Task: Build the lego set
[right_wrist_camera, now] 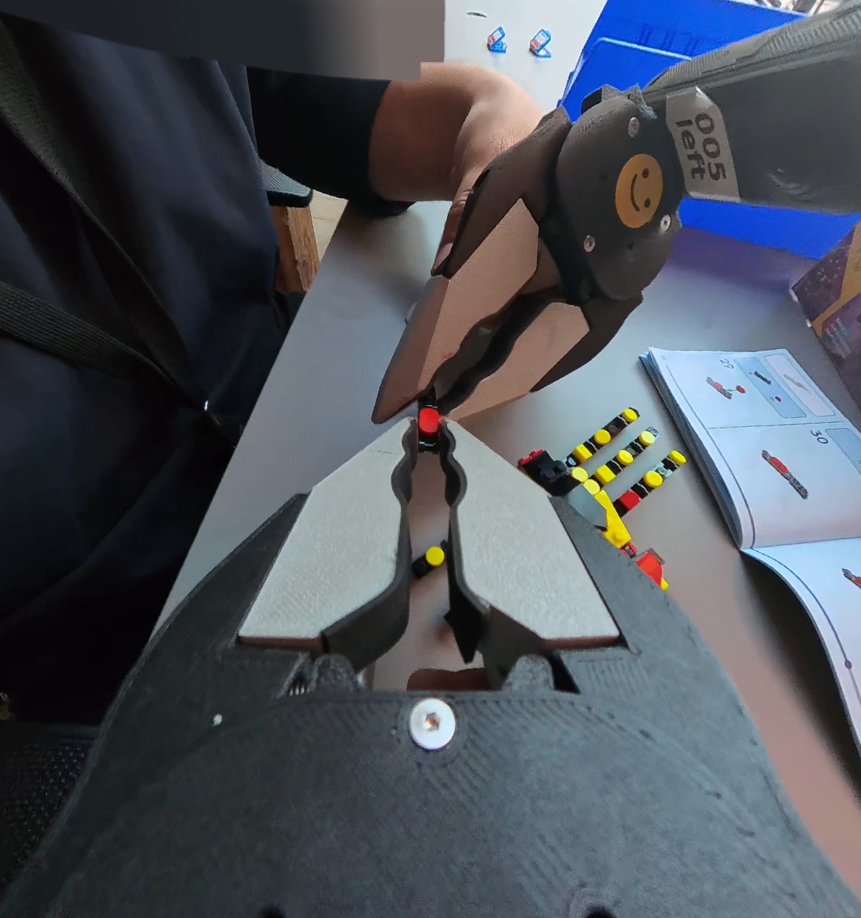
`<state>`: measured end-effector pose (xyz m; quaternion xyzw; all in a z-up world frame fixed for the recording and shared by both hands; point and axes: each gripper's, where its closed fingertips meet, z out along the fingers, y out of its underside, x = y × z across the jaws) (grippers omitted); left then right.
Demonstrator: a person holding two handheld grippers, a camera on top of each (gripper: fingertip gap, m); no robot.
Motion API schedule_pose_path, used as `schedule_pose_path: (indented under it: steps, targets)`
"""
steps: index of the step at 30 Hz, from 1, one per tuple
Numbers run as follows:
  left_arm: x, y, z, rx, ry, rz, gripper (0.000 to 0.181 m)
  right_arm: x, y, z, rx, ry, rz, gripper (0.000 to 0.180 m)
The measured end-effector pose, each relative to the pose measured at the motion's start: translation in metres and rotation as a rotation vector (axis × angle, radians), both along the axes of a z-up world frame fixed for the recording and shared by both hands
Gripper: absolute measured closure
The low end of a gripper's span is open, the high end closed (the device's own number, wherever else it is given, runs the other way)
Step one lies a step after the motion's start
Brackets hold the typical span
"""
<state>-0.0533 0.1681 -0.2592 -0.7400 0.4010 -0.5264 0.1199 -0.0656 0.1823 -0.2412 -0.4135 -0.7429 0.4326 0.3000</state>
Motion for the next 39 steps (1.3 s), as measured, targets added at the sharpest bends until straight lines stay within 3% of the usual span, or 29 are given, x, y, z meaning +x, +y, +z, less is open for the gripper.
schedule_pose_path:
  steps: [5,14,19,32,36,39]
  targets:
    - [-0.024,0.019,-0.005,0.111,0.095,0.092,0.152,0.001,0.013,-0.005,0.020,-0.015,-0.048,0.174]
    - [-0.084,0.048,0.010,0.235,0.117,0.263,0.154,-0.029,0.006,-0.006,0.287,0.078,-0.110,0.174]
    - [-0.097,0.052,0.008,0.219,0.111,0.300,0.156,-0.037,0.004,-0.036,0.355,-0.035,-0.111,0.174]
    - [-0.088,0.045,-0.001,0.201,0.128,0.248,0.156,-0.030,-0.004,-0.050,0.364,-0.146,-0.063,0.174]
    - [-0.090,0.048,0.001,0.188,0.111,0.263,0.156,-0.026,-0.006,-0.049,0.291,-0.159,-0.049,0.159]
    - [-0.092,0.051,0.002,0.192,0.109,0.282,0.156,-0.024,-0.007,-0.043,0.257,-0.136,-0.037,0.157]
